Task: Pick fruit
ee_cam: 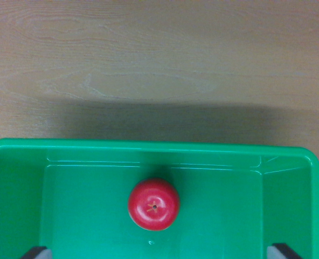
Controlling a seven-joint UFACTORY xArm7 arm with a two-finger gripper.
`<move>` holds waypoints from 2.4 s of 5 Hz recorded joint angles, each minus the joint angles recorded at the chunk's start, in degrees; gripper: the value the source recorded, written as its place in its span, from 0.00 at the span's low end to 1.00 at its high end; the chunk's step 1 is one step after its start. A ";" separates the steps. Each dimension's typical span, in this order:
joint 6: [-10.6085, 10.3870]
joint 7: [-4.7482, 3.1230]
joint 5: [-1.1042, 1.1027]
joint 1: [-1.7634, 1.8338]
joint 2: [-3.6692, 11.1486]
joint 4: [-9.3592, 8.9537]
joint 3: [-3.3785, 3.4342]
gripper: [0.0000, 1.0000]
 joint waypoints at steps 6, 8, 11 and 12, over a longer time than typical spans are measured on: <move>-1.08 -0.16 -0.01 -0.02 0.51 -0.86 0.02 0.00; -2.21 -0.32 -0.02 -0.04 1.04 -1.74 0.04 0.00; -5.36 -0.77 -0.05 -0.09 2.51 -4.22 0.09 0.00; -5.36 -0.77 -0.05 -0.09 2.51 -4.22 0.09 0.00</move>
